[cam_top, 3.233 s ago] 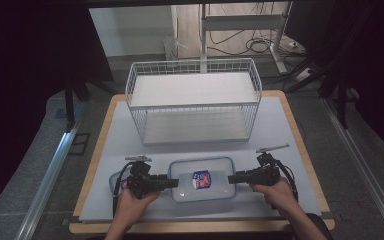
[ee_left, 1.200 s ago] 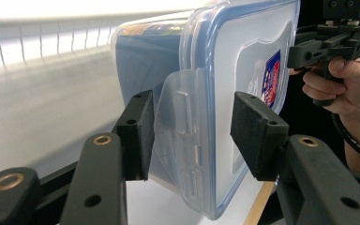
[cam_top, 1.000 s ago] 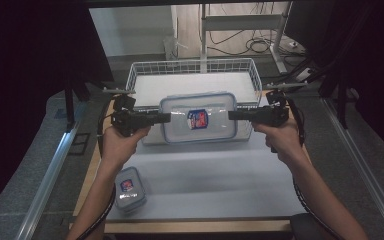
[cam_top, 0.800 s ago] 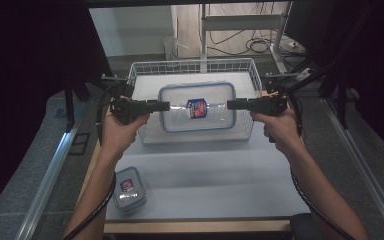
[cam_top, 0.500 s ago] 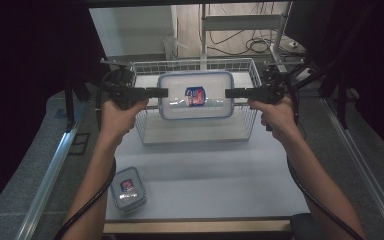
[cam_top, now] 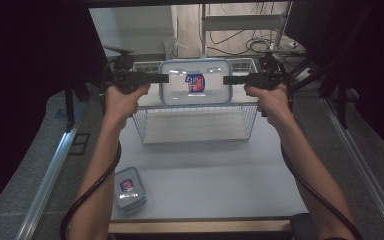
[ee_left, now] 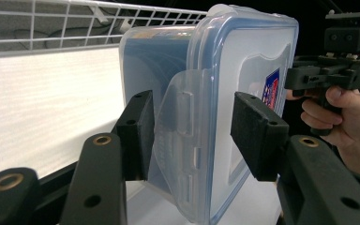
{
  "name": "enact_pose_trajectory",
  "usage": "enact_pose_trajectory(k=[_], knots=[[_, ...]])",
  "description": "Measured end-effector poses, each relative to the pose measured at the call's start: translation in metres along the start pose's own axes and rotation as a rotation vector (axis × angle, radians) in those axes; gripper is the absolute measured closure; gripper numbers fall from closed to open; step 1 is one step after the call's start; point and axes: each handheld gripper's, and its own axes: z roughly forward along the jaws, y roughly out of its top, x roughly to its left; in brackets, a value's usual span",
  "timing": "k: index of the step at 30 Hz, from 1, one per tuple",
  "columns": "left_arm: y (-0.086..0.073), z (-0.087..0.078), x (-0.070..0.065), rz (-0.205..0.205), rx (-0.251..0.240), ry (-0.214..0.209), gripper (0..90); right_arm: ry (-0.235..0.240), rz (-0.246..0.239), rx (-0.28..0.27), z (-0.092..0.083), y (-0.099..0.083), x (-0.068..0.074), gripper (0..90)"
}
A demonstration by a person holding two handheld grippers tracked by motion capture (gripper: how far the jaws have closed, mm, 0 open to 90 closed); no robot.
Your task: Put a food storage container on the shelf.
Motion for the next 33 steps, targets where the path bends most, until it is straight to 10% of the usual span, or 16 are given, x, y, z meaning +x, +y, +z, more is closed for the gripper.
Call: enact_pose_trajectory(k=[26, 33], knots=[[0.008, 0.02, 0.022, -0.094, -0.026, 0.032, 46.2, -0.054, 0.066, -0.022, 0.019, 0.016, -0.018, 47.5], [0.007, 0.012, 0.021, -0.072, -0.096, 0.077, 38.2, -0.115, 0.013, -0.042, 0.016, 0.019, -0.015, 46.8]])
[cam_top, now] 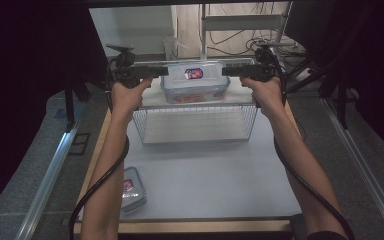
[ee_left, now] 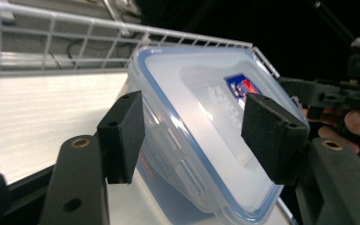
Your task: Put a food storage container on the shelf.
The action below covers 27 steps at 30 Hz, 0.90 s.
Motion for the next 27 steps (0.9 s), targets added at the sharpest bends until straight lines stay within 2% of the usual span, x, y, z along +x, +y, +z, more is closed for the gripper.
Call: enact_pose_trajectory(k=[2, 7, 10, 12, 14, 18, 20, 22, 24, 27], knots=[[-0.002, -0.005, -0.002, 0.028, -0.019, -0.002, 37.8, -0.01, -0.021, -0.007, -0.003, 0.0, 0.001, 46.8], [-0.015, -0.019, -0.011, 0.145, -0.057, -0.001, 38.0, -0.026, -0.104, -0.027, -0.014, -0.005, 0.003, 51.6], [-0.027, -0.025, -0.016, 0.2, -0.041, -0.004, 41.6, -0.027, -0.173, -0.018, -0.022, -0.012, 0.008, 60.3], [-0.037, -0.027, -0.019, 0.241, -0.023, 0.011, 45.5, -0.055, -0.238, -0.004, -0.026, -0.018, 0.012, 67.7], [-0.048, -0.029, -0.021, 0.276, -0.022, 0.02, 53.5, -0.07, -0.288, 0.01, -0.029, -0.026, 0.016, 74.2], [-0.067, -0.031, -0.02, 0.314, -0.023, -0.006, 67.4, -0.064, -0.359, 0.025, -0.033, -0.041, 0.024, 85.4], [-0.073, -0.029, -0.019, 0.342, -0.008, -0.032, 81.0, -0.058, -0.392, 0.047, -0.031, -0.049, 0.027, 89.3], [-0.077, -0.024, -0.022, 0.372, 0.008, -0.029, 88.4, -0.052, -0.406, 0.061, -0.027, -0.055, 0.029, 89.6], [-0.079, -0.017, -0.025, 0.399, 0.031, -0.023, 89.5, -0.043, -0.414, 0.075, -0.022, -0.059, 0.031, 89.6], [-0.079, -0.007, -0.032, 0.438, 0.052, 0.028, 89.5, -0.04, -0.423, 0.081, -0.013, -0.063, 0.034, 89.5]])
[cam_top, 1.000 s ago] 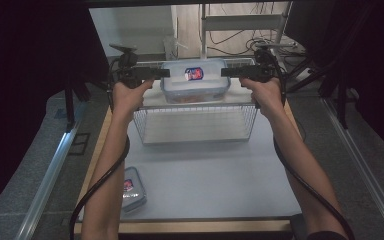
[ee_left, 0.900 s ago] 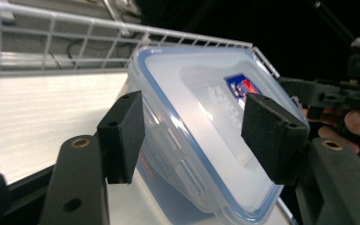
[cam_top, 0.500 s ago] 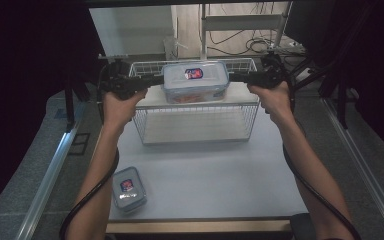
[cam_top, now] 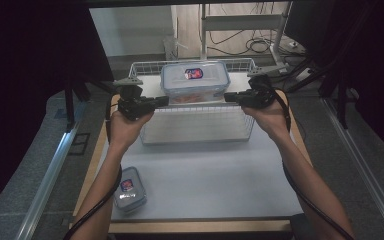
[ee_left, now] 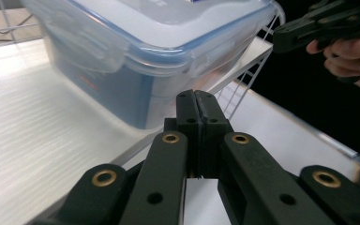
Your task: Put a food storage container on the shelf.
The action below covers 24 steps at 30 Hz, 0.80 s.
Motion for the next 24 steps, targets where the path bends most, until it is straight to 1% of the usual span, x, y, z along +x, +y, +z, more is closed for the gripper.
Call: enact_pose_trajectory(k=[2, 8, 9, 11, 13, 17, 18, 22, 24], knots=[[0.002, 0.004, -0.001, 0.007, 0.009, 0.034, 89.5, 0.004, 0.004, -0.001, 0.004, 0.0, 0.001, 89.5], [0.004, 0.008, 0.002, -0.011, 0.012, 0.072, 89.5, -0.001, 0.009, 0.002, 0.012, 0.001, 0.002, 89.5], [0.004, 0.009, 0.003, -0.018, 0.011, 0.073, 89.5, -0.006, 0.007, 0.0, 0.013, 0.001, 0.001, 89.4], [0.005, 0.01, 0.004, -0.022, 0.011, 0.078, 89.5, -0.015, 0.014, 0.002, 0.015, 0.002, 0.001, 89.3], [0.006, 0.012, 0.005, -0.026, 0.012, 0.08, 89.5, -0.028, 0.01, 0.002, 0.017, 0.002, -0.001, 89.3], [0.006, 0.015, 0.005, -0.022, 0.014, 0.083, 89.5, -0.033, 0.017, 0.004, 0.019, 0.003, -0.003, 89.5], [0.006, 0.015, 0.004, -0.022, 0.013, 0.081, 89.5, -0.032, 0.015, 0.004, 0.019, 0.002, -0.003, 89.5], [0.002, 0.011, -0.004, 0.0, 0.008, 0.067, 89.3, -0.022, 0.009, 0.003, 0.018, -0.001, 0.0, 89.3], [-0.002, 0.006, -0.01, 0.013, 0.002, 0.066, 85.6, -0.015, 0.002, 0.001, 0.014, -0.004, 0.003, 88.6]])
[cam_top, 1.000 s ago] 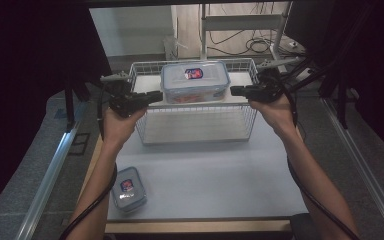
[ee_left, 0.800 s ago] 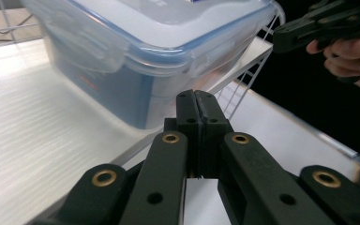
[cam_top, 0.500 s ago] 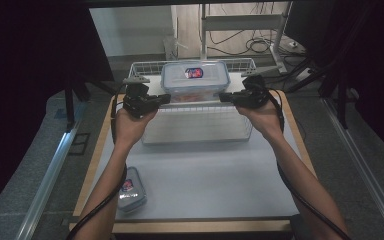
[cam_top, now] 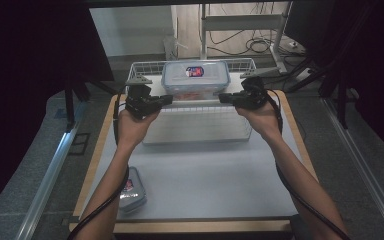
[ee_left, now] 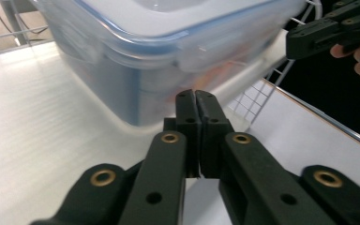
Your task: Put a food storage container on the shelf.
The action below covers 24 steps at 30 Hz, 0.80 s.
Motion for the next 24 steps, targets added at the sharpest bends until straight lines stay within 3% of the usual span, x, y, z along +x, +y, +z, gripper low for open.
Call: enact_pose_trajectory(k=[8, 13, 24], knots=[[-0.024, -0.015, -0.023, 0.039, 0.008, -0.013, 72.1, 0.017, -0.039, -0.005, -0.015, -0.021, 0.016, 79.6], [-0.047, -0.017, -0.034, 0.069, 0.017, 0.002, 64.1, 0.018, -0.058, 0.002, -0.022, -0.044, 0.026, 72.4], [-0.096, -0.016, -0.055, 0.121, 0.059, 0.031, 42.3, -0.027, -0.081, 0.023, -0.034, -0.091, 0.04, 54.1]])
